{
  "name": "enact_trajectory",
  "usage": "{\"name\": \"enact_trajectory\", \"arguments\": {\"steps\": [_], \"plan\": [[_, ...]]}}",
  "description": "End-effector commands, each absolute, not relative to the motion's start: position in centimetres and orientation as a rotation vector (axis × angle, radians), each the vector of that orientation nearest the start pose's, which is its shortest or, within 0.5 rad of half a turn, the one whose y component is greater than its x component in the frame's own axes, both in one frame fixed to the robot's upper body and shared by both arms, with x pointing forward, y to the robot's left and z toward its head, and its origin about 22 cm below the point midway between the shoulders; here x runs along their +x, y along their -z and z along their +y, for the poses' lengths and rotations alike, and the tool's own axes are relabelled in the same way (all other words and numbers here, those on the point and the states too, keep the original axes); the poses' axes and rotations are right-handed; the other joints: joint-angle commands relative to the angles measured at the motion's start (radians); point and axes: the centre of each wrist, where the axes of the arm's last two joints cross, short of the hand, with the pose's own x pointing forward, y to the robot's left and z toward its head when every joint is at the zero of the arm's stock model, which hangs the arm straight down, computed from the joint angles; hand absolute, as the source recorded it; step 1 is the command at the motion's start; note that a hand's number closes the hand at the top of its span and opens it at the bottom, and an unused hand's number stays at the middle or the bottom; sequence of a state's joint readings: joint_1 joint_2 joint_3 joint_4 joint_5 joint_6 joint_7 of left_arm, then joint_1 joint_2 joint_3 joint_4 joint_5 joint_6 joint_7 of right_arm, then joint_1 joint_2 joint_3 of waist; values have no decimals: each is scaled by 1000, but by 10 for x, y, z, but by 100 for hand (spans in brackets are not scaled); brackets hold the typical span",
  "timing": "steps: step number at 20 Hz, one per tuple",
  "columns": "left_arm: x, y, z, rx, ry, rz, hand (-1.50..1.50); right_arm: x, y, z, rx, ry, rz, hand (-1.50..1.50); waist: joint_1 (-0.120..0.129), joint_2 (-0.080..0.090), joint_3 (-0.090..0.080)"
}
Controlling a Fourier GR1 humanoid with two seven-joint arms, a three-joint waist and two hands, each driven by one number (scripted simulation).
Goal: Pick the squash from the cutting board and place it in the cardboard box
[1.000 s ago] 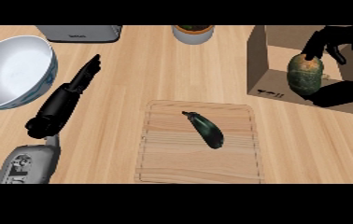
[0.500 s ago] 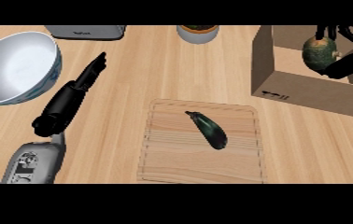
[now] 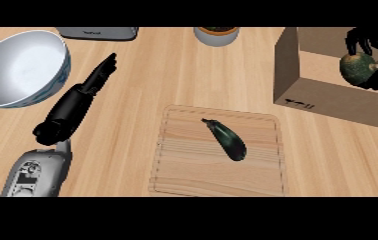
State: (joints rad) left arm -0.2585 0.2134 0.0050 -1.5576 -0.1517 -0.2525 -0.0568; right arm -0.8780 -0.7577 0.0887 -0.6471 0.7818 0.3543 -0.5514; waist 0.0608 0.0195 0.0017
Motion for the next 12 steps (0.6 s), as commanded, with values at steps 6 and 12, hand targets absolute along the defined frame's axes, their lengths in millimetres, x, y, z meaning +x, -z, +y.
{"name": "enact_trajectory", "arguments": {"steps": [6, 12], "plan": [[299, -71, 253, 62, 564, -1782, 0, 405, -176, -432, -387, -1546, -1388, -150, -2, 3, 1], [300, -70, 248, 53, 564, -1777, 0, 422, -153, -406, -73, -996, -1818, -150, -7, -1, 5]]}}
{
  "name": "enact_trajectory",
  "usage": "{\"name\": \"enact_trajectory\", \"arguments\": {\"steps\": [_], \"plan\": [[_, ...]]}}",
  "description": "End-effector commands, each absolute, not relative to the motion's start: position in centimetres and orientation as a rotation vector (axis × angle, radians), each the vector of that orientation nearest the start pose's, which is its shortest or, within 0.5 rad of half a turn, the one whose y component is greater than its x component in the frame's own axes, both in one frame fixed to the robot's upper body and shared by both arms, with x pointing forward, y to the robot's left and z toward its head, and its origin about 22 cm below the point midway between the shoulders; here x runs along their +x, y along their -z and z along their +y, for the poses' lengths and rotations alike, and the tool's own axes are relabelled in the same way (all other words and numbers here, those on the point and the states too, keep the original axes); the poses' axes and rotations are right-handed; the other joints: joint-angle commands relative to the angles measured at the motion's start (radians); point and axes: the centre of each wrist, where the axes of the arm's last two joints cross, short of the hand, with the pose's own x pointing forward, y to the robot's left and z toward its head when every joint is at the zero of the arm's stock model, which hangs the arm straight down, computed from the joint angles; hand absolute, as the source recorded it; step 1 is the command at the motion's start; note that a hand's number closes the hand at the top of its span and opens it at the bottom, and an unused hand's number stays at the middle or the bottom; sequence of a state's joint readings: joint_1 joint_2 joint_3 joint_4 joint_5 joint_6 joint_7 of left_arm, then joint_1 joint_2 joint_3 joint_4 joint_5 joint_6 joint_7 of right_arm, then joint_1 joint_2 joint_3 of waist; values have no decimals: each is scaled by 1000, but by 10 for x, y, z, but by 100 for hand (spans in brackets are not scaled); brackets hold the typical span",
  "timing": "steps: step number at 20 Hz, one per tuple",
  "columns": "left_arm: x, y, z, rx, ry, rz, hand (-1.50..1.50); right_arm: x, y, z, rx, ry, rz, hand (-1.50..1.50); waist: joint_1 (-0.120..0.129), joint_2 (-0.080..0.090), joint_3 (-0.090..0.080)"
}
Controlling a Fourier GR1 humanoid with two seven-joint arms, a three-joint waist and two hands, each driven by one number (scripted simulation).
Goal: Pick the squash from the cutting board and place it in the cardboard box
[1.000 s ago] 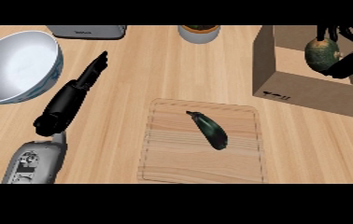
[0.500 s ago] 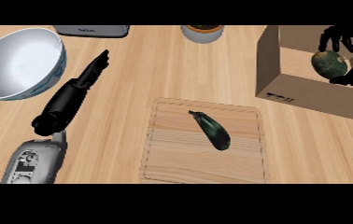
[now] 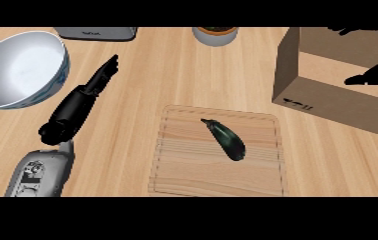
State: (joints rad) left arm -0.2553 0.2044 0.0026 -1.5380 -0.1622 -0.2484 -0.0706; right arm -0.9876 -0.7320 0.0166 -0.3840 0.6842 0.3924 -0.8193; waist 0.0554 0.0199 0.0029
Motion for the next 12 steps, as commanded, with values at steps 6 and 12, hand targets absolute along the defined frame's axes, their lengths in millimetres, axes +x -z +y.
{"name": "enact_trajectory", "arguments": {"steps": [6, 12], "plan": [[302, -74, 254, 62, 563, -1791, 0, 411, -163, -440, 137, -547, -1770, -150, -2, 4, 2], [307, -83, 251, 34, 571, -1799, 0, 392, -164, -469, 65, -314, -1783, -150, 24, 25, 6]]}}
